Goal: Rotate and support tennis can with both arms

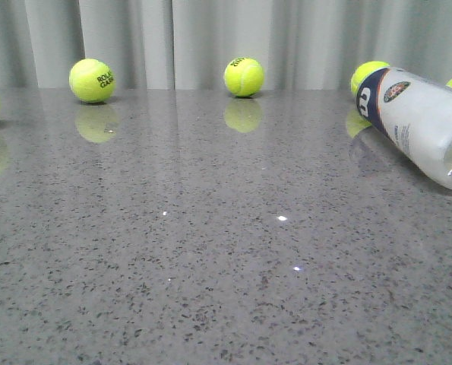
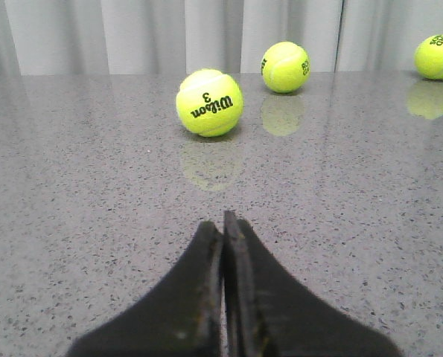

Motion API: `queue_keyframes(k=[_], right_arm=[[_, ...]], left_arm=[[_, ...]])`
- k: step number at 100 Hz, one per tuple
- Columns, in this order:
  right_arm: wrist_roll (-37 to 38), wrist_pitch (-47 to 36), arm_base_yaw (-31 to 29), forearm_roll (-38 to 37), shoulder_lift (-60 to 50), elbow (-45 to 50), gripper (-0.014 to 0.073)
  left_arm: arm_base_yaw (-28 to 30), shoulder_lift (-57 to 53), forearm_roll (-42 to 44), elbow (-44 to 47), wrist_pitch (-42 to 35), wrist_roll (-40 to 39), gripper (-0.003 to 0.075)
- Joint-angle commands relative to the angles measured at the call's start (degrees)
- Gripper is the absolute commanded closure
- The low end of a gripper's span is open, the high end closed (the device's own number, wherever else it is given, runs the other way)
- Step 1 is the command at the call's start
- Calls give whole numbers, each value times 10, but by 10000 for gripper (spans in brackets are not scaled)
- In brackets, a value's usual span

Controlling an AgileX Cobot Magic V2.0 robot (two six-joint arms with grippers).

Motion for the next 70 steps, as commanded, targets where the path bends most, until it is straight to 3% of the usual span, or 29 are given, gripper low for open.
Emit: queue_keyframes(k=[1, 36, 57, 70], right_arm=[[-5, -41, -2, 1, -10, 2, 654], [-5, -37, -2, 0, -10, -9, 654], [-5, 80, -2, -8, 8, -79, 654], [-9, 105, -2, -26, 45, -120, 654]], left_arm=[[0, -20, -4, 24, -42, 0, 738], [0, -20, -4, 24, -42, 0, 738], [0, -20, -4, 24, -42, 0, 739], [0, -20, -4, 24, -42, 0, 738]])
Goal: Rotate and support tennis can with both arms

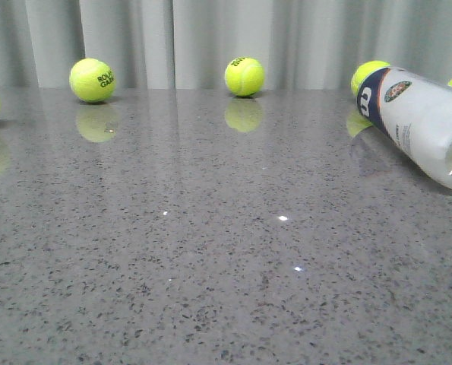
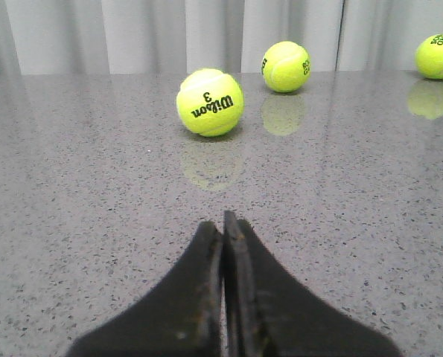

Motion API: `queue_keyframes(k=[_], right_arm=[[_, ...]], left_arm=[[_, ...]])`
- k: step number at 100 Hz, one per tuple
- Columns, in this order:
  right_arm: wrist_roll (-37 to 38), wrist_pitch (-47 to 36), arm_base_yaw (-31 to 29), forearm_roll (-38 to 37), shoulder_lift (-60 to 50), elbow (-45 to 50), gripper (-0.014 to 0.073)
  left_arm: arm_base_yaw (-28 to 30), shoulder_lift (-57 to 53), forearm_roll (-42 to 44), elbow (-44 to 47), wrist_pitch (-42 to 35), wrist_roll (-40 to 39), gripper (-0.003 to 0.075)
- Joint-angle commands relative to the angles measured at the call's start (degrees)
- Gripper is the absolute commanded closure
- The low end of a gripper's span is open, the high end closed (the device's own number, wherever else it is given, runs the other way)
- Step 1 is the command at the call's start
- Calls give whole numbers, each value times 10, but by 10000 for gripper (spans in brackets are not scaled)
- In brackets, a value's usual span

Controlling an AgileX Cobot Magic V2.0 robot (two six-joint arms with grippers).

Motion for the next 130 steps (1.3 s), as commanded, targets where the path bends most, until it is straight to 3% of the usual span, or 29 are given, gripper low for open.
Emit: queue_keyframes(k=[1, 29, 38, 45, 62, 74, 90, 130], right_arm=[[-7, -21, -2, -14, 36, -45, 654], [-7, -28, -1, -14, 162, -106, 652], [-7, -26, -1, -14, 205, -122, 610], [-7, -14, -1, -14, 237, -142, 508], [-7, 22, -1, -14, 315, -208, 87], [-7, 72, 3, -5, 376, -267, -53], [-7, 144, 26, 47, 462, -354, -59], [-7, 225, 75, 177, 677, -529, -59]], left_arm=[[0, -20, -4, 24, -42, 0, 738], [0, -20, -4, 24, -42, 0, 738], [0, -20, -4, 24, -42, 0, 738], [0, -20, -4, 24, -42, 0, 738], [0, -20, -4, 24, -42, 0, 738], [0, -20, -4, 24, -42, 0, 738], [0, -20, -4, 24, -42, 0, 738], [0, -20, -4, 24, -42, 0, 738]])
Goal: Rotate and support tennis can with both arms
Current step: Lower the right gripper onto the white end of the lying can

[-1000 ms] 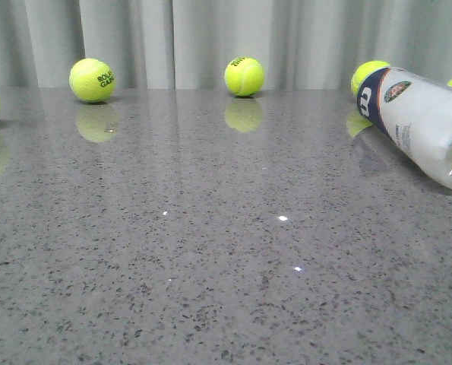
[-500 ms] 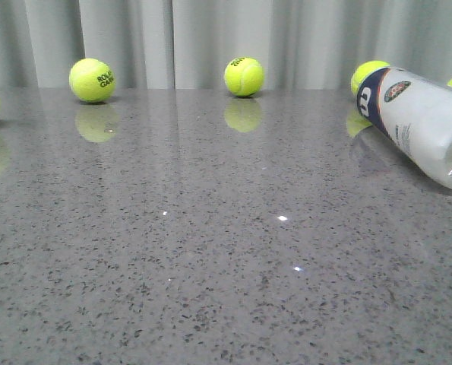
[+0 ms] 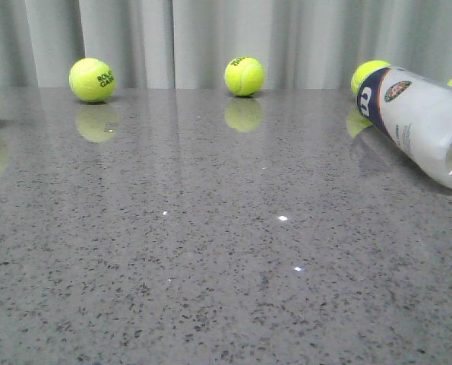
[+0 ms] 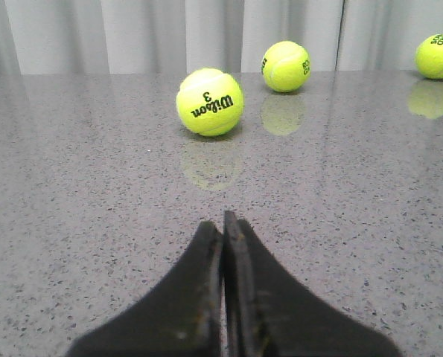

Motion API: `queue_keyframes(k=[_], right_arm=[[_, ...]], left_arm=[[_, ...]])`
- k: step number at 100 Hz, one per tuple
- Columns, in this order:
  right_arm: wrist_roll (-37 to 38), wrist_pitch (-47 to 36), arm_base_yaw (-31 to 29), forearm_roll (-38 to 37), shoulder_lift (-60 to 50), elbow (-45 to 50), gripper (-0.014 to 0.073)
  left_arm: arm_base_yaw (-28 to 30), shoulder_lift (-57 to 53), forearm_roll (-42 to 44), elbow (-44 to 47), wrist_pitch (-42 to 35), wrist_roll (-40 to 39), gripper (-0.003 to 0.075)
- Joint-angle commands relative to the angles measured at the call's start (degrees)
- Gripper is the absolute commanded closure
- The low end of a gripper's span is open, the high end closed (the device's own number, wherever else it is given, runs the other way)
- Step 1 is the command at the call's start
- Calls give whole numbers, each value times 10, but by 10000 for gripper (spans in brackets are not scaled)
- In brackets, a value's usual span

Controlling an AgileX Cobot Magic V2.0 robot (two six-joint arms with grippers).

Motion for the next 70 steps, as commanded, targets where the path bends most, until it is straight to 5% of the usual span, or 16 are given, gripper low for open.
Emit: queue_keyframes(k=[1, 43, 70], right_arm=[[-4, -13, 1, 25, 31, -47, -59], [-4, 22, 1, 48, 203, -145, -44], [-20, 52, 7, 48, 216, -176, 272]], left_arm=[[0, -20, -4, 24, -42, 0, 739], [0, -20, -4, 24, -42, 0, 738], [0, -20, -4, 24, -42, 0, 738]])
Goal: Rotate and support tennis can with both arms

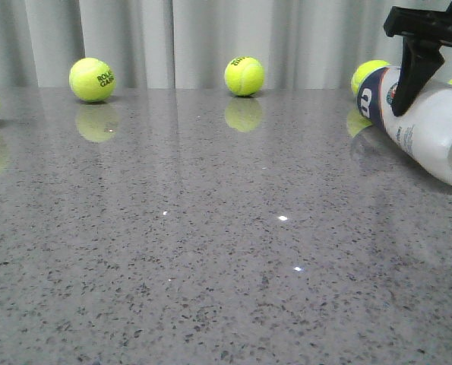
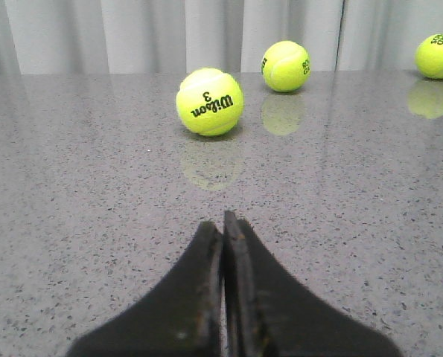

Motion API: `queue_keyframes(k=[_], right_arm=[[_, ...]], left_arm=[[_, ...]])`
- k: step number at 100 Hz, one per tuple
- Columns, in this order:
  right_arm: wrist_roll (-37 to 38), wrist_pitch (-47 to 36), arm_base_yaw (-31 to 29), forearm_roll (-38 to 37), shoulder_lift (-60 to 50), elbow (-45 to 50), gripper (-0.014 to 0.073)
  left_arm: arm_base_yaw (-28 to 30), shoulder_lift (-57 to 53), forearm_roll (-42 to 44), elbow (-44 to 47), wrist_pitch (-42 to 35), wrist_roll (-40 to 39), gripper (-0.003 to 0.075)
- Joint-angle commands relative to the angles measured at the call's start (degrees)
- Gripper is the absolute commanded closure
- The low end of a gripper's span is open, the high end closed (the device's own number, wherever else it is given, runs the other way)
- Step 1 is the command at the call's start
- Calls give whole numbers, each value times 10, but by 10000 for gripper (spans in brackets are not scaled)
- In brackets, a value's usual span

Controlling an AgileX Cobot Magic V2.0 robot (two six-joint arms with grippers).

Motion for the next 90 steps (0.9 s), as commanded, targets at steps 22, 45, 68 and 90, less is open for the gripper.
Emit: queue_keyframes(k=[22, 45, 68, 90], right_arm=[[-204, 39, 70, 7, -19, -90, 272], [-489, 32, 152, 7, 2, -105, 272], [-711, 27, 181, 13, 25, -105, 272], [-747, 26, 181, 24, 45, -105, 272]], left_arm=[[0, -20, -4, 24, -42, 0, 738], [0, -20, -4, 24, -42, 0, 738], [0, -20, -4, 24, -42, 0, 738], [0, -20, -4, 24, -42, 0, 739]])
